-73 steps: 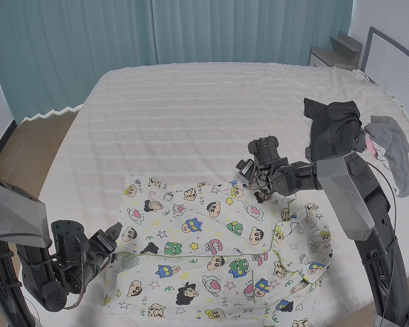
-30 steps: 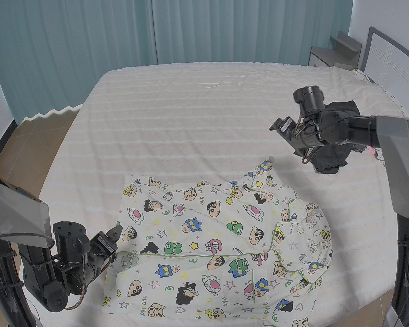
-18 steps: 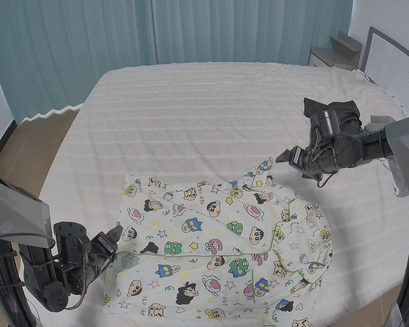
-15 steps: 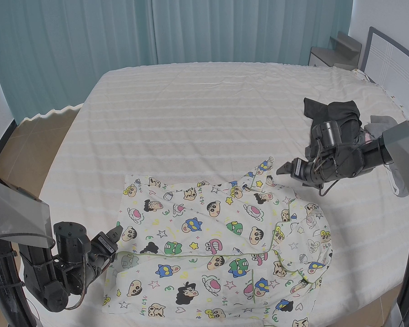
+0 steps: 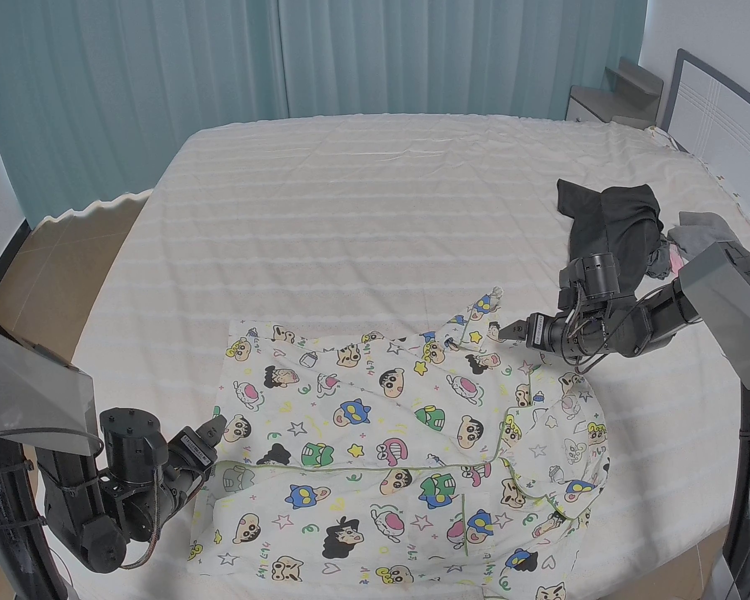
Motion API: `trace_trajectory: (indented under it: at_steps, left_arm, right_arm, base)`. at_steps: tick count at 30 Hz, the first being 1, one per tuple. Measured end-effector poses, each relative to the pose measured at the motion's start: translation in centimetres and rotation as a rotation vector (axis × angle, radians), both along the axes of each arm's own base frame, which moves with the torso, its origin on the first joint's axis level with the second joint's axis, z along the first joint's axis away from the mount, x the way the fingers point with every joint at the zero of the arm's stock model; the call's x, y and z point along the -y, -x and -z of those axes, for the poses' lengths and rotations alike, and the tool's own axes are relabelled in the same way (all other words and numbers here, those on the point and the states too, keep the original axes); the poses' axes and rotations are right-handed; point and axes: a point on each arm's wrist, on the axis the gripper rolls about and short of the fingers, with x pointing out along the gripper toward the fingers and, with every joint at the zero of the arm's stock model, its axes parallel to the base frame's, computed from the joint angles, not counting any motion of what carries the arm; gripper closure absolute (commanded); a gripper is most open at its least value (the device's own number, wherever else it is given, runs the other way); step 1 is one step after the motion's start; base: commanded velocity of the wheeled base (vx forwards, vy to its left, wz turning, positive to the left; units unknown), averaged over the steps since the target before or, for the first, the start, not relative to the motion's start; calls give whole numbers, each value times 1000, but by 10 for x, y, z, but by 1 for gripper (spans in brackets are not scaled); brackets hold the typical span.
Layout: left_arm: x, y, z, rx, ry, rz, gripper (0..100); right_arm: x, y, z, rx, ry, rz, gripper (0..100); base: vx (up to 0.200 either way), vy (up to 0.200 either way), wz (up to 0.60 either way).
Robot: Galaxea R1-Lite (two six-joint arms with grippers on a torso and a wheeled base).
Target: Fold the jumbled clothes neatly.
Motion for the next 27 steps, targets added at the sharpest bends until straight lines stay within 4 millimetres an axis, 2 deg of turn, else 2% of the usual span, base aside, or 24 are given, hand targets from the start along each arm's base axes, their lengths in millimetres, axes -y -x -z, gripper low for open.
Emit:
trace_trajectory:
  at_steps: [10, 11, 17, 27]
  left_arm:
    - [0, 0, 1, -3, -1, 2, 0]
    - [1, 0, 1, -3, -1, 3, 0]
    - [1, 0, 1, -2, 0, 5, 0]
    - [1, 0, 1, -2, -1, 5, 0]
  right_arm:
    - [-6, -4, 21, 10, 51, -32, 0]
    - [-8, -5, 22, 11, 51, -34, 100]
    - [-9, -6, 27, 8, 61, -25, 100]
    - [17, 3, 24, -22, 70, 32, 100]
  base:
    - [0, 0, 0]
    - [0, 0, 0]
    - [0, 0, 0]
    - [0, 0, 0]
